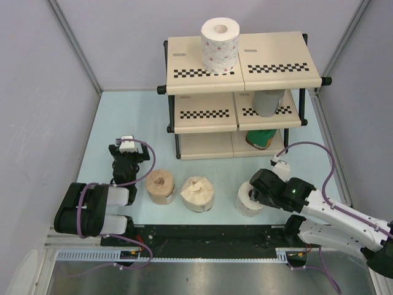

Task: Place and organize the paper towels onto the shelf

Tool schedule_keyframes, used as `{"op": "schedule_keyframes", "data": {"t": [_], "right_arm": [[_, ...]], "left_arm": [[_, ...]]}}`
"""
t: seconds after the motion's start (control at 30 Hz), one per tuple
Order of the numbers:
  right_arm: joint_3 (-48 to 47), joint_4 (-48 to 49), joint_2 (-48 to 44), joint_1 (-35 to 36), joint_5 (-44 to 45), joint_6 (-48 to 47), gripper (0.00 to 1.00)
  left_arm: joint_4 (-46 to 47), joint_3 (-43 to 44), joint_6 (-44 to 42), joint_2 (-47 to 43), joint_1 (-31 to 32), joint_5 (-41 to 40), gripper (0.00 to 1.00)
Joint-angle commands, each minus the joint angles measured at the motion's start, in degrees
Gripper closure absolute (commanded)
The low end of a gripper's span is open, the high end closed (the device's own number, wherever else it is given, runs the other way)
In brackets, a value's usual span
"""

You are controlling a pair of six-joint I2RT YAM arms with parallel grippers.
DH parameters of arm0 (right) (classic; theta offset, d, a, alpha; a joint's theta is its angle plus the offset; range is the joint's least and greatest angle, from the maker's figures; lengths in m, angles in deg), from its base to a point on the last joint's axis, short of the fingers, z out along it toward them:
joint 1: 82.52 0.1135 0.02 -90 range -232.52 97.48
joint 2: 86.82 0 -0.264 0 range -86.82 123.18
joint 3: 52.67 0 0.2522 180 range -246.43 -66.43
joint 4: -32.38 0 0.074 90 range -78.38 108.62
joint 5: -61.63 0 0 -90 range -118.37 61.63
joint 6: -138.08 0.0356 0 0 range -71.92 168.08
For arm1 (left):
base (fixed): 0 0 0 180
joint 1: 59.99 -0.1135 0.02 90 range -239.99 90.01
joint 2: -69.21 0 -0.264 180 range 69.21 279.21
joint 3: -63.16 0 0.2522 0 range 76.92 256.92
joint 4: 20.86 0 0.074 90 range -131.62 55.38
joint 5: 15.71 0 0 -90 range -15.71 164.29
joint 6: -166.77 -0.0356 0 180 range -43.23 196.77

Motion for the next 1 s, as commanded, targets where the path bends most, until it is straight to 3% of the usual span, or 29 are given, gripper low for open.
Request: {"op": "schedule_keyframes", "data": {"t": [0.0,0.13,0.27,0.37,0.73,0.97], "right_arm": [[1.1,1.1,-0.5,0.2,0.9,1.6,0.4],[1.7,1.8,-1.3,0.2,0.5,1.6,0.51],[1.7,2.1,-3.2,0.3,0.6,0.9,0.7],[1.3,2.6,-5.3,0.3,0.4,0.6,0.75],[-10.1,0.6,-6.5,0.3,5.8,-5.2,0.75],[-14.9,9.0,-10.5,0.2,6.7,-14.4,0.74]], "left_arm": [[2.1,0.7,0.4,-0.8,-0.2,1.2,0.0],[2.1,0.7,0.4,-0.8,-0.2,1.2,0.0],[2.2,0.7,0.3,-0.9,-0.2,1.2,0.0],[2.1,0.7,0.4,-0.8,-0.2,1.2,0.0],[2.1,0.7,0.4,-0.8,-0.2,1.2,0.0],[2.1,0.7,0.4,-0.9,-0.2,1.2,0.0]]}}
